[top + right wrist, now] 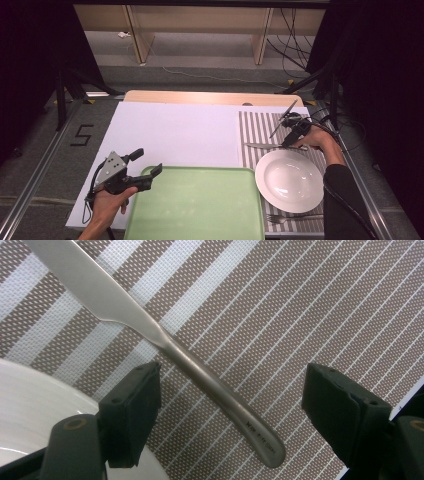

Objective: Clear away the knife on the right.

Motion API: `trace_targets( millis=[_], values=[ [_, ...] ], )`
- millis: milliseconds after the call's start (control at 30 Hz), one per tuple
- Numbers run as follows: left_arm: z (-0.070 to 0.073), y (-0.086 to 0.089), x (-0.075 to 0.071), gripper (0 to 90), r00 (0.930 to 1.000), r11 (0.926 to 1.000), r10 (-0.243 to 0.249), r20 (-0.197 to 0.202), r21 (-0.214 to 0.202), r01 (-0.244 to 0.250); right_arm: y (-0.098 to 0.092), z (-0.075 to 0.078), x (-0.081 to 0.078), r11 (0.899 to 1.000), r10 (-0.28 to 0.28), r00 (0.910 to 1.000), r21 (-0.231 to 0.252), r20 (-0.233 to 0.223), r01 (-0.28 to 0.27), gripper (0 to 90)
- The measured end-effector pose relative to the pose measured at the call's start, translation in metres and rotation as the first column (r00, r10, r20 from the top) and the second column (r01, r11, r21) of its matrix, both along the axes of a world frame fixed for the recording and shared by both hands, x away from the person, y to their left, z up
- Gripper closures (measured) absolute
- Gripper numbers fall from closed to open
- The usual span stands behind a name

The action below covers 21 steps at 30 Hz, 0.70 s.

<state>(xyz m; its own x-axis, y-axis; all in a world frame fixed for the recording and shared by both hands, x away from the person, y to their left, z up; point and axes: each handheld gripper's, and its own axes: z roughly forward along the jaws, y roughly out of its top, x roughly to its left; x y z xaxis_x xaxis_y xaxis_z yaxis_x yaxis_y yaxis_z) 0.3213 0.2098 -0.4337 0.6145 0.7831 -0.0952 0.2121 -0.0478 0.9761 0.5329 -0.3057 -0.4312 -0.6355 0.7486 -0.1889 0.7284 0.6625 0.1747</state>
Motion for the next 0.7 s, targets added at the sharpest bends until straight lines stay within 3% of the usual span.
trace_targets(
  millis=[167,700],
  values=[
    [0.0,0.0,0.0,16.5,1.0,1.0,-0.002,0.001,0.0,0.002,0.001,-0.006,0.004,0.999,0.014,0.9993,-0.031,-0.036,-0.015,28.8],
    [0.0,0.0,0.0,16.5,1.0,1.0,0.004,0.001,0.004,-0.004,0.006,-0.02,0.008,0.997,0.023,0.9962,-0.065,-0.084,-0.029,37.4]
  ],
)
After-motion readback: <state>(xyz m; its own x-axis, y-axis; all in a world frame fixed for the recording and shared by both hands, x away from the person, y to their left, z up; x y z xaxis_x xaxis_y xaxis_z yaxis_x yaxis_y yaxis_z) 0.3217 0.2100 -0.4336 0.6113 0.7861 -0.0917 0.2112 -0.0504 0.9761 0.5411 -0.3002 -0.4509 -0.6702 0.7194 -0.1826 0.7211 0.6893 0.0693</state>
